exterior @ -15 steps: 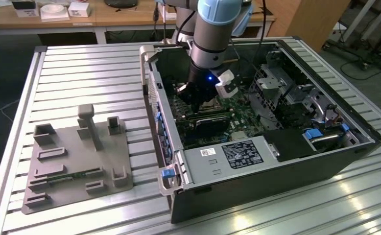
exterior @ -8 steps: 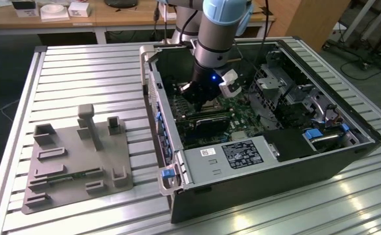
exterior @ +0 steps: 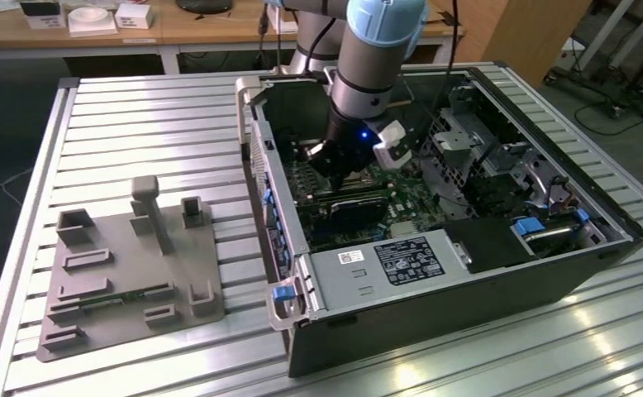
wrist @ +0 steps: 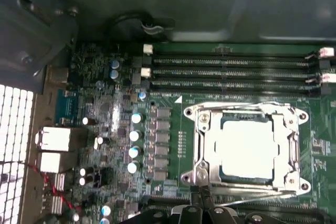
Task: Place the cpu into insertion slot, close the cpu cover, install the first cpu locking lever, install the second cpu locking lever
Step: 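Install the second cpu locking lever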
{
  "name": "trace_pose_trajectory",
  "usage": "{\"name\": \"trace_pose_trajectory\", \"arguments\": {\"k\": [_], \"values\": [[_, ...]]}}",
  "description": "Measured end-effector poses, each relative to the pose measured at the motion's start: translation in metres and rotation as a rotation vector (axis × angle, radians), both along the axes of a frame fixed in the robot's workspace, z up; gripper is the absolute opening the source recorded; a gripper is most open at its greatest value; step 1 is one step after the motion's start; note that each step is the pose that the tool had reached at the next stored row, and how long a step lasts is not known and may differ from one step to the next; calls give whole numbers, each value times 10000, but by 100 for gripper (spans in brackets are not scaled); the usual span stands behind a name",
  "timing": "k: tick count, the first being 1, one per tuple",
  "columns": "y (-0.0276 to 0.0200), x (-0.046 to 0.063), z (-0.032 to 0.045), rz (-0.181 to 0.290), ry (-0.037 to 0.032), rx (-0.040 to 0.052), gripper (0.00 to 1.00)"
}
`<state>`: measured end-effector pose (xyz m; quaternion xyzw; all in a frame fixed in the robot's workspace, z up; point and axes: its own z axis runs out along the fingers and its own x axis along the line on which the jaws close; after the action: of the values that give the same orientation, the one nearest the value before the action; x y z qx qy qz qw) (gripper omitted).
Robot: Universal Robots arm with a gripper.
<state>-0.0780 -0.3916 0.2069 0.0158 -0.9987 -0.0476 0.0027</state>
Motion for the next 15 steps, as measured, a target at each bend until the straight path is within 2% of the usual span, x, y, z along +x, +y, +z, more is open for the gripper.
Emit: {"name": "trace_pose_trajectory", "arguments": {"k": [3,15], "values": [[-36,-3,0,0,0,2,10],[-37,-55,-6,3,-1,6,10]]}}
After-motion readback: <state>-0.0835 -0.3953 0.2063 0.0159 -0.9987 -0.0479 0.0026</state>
